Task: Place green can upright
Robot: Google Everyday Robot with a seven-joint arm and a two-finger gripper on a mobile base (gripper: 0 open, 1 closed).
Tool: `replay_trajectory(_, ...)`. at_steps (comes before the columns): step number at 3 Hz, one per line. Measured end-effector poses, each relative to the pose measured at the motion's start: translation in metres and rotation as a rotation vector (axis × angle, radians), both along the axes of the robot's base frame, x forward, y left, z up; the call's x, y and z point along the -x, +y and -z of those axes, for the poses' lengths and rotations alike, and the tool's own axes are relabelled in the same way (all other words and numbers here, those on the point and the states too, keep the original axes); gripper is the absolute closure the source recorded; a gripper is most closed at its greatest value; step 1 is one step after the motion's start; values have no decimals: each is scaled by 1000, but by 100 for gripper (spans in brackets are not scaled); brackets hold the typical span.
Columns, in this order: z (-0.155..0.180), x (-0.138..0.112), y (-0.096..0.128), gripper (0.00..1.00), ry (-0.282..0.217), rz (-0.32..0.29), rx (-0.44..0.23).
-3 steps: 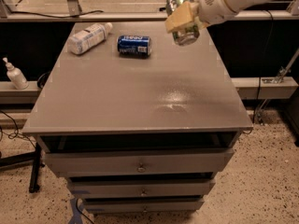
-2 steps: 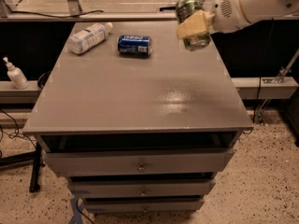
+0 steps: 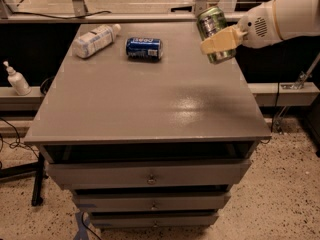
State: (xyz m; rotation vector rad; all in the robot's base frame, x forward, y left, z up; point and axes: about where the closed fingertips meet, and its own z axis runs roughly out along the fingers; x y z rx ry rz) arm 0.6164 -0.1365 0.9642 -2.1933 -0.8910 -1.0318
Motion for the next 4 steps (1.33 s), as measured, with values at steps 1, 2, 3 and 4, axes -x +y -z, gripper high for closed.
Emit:
replay_trajectory(1, -3, -1, 8, 100, -41, -45, -49)
replay_trajectory(2, 14, 3, 16, 100, -98, -132, -135)
replay_trajectory(3, 34, 14, 20, 100, -162, -221, -217)
replay_trajectory(4, 56, 26, 14, 100, -244, -289, -299)
